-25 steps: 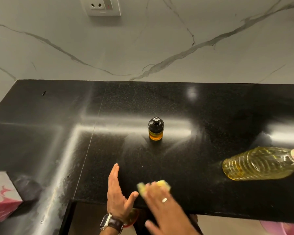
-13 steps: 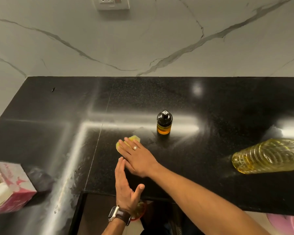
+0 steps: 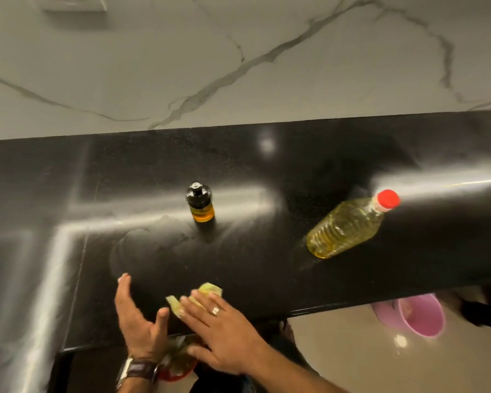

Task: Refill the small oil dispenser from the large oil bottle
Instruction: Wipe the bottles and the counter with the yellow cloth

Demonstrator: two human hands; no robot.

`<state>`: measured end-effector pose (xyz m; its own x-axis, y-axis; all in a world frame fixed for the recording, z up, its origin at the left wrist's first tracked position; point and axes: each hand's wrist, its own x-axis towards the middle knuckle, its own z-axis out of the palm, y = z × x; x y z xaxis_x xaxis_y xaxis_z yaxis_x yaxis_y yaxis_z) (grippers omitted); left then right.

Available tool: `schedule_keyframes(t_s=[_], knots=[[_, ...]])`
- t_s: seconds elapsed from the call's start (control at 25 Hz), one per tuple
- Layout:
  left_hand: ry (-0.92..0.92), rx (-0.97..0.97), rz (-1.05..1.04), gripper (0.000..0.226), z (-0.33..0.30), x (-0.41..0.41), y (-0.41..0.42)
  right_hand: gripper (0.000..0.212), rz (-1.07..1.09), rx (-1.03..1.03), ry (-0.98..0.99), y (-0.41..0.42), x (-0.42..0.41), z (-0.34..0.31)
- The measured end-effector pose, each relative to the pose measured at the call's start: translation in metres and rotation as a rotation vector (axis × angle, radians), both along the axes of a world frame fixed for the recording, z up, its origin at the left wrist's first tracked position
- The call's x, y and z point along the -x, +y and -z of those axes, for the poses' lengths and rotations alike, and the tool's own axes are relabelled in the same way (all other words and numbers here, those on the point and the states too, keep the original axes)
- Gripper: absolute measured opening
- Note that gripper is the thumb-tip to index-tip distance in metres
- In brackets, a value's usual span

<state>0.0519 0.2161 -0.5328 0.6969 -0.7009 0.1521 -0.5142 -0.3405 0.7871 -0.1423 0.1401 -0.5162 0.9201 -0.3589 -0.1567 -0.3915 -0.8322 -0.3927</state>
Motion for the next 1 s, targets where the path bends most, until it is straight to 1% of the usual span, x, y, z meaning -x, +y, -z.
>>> schedule_keyframes(t_s=[0.12,0.16,0.28,0.32,0.36,0.4,0.44,0.48,0.56,0.6,0.64,0.68,0.8,0.84,0.92,1.0], knots=[[-0.015,-0.011,0.059,0.111,0.0,0.0,-0.002,0.079,0.306,0.034,0.04,-0.009,0.108,-0.009],[-0.004,-0.022,0.067,0.11,0.0,-0.001,-0.003,0.081,0.472,0.05,0.053,-0.022,0.148,-0.01],[0.046,-0.045,0.111,0.11,-0.004,0.005,-0.008,0.083,1.121,0.139,0.171,-0.077,0.28,-0.015],[0.052,-0.059,0.11,0.109,-0.003,0.007,-0.008,0.087,1.234,0.151,0.23,-0.092,0.305,-0.016],[0.055,-0.063,0.11,0.108,-0.002,0.007,-0.008,0.09,1.278,0.133,0.275,-0.1,0.312,-0.014],[0.061,-0.056,0.107,0.107,-0.002,0.007,-0.009,0.089,1.271,0.114,0.277,-0.102,0.302,-0.014],[0.064,-0.049,0.097,0.106,-0.003,0.007,-0.01,0.086,1.204,0.125,0.252,-0.093,0.281,-0.01],[0.069,-0.052,0.079,0.104,-0.003,0.008,-0.011,0.086,1.045,0.126,0.233,-0.074,0.253,-0.005],[0.084,-0.063,0.031,0.096,-0.002,0.01,-0.011,0.086,0.604,0.103,0.215,-0.028,0.211,-0.002],[0.086,-0.064,0.021,0.094,-0.003,0.01,-0.013,0.085,0.459,0.161,0.195,-0.017,0.211,0.0],[0.086,-0.068,0.018,0.093,-0.004,0.011,-0.014,0.084,0.406,0.175,0.178,-0.02,0.225,0.001],[0.085,-0.079,0.016,0.092,-0.006,0.012,-0.015,0.085,0.477,0.146,0.154,-0.033,0.246,0.0],[0.075,-0.096,0.012,0.093,-0.009,0.009,-0.014,0.084,0.942,0.124,0.152,-0.091,0.324,0.006],[0.068,-0.103,0.02,0.094,-0.009,0.01,-0.014,0.088,1.038,0.13,0.184,-0.116,0.344,0.007],[0.052,-0.132,0.021,0.096,-0.008,0.011,-0.014,0.092,1.089,0.107,0.243,-0.171,0.353,0.007],[0.039,-0.148,0.029,0.096,-0.007,0.011,-0.013,0.087,1.11,0.085,0.25,-0.213,0.336,0.008]])
